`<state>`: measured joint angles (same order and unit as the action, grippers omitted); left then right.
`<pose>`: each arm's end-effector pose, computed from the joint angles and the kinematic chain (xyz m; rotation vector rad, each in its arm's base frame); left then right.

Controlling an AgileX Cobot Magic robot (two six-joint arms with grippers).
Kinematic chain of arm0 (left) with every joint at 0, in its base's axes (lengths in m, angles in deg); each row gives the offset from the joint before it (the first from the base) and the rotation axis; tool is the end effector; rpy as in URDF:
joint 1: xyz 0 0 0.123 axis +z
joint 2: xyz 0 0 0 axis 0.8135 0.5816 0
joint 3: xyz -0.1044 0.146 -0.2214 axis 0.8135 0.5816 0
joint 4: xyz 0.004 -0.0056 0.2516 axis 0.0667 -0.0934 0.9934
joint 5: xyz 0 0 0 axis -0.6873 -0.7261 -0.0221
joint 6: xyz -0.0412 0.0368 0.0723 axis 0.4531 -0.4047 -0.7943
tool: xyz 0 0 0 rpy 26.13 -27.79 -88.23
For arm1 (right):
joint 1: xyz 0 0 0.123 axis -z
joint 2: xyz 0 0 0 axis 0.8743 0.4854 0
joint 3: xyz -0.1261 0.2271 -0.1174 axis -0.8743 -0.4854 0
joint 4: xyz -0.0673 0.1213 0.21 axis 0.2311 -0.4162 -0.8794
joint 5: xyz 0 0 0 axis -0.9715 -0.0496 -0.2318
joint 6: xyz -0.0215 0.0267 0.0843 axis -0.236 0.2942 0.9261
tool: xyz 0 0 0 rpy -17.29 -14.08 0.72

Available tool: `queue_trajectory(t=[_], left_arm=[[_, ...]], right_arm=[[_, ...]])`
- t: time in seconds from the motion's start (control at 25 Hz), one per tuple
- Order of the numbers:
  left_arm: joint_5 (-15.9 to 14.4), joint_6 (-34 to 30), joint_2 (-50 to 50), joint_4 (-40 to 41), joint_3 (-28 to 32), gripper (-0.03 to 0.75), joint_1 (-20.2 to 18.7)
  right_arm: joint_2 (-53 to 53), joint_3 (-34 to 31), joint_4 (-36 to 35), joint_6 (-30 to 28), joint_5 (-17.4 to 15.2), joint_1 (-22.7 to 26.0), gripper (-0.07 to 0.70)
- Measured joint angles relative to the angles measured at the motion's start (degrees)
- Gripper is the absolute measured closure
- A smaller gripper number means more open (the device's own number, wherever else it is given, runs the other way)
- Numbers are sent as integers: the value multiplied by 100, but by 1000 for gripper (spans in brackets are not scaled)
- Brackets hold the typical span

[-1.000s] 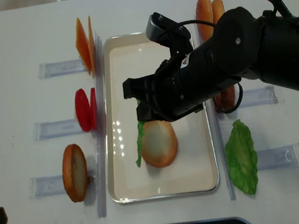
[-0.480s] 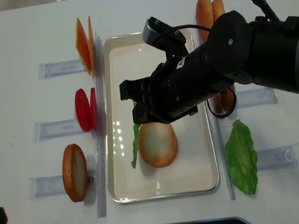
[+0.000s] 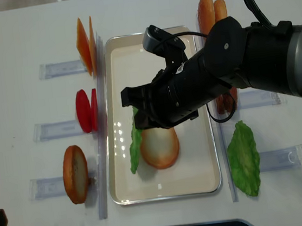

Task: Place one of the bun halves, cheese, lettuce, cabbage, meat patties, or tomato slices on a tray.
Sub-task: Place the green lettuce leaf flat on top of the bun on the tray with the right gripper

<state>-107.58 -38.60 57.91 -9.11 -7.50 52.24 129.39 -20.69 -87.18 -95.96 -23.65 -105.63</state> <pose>-0.0064 0.0030 0.2660 0.0527 2.1058 0.0270 0.2224 0.2761 0.2233 -0.2079 2.7214 1.1569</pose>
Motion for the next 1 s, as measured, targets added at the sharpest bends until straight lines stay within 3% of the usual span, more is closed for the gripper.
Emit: queue_trajectory(t=[0.64, 1.0], left_arm=[[0, 0, 0, 0, 0, 198, 0], [0, 0, 0, 0, 0, 198, 0]], right_arm=[[0, 0, 1132, 199, 0, 0, 603], [0, 0, 2406, 1044, -7, 0, 603]])
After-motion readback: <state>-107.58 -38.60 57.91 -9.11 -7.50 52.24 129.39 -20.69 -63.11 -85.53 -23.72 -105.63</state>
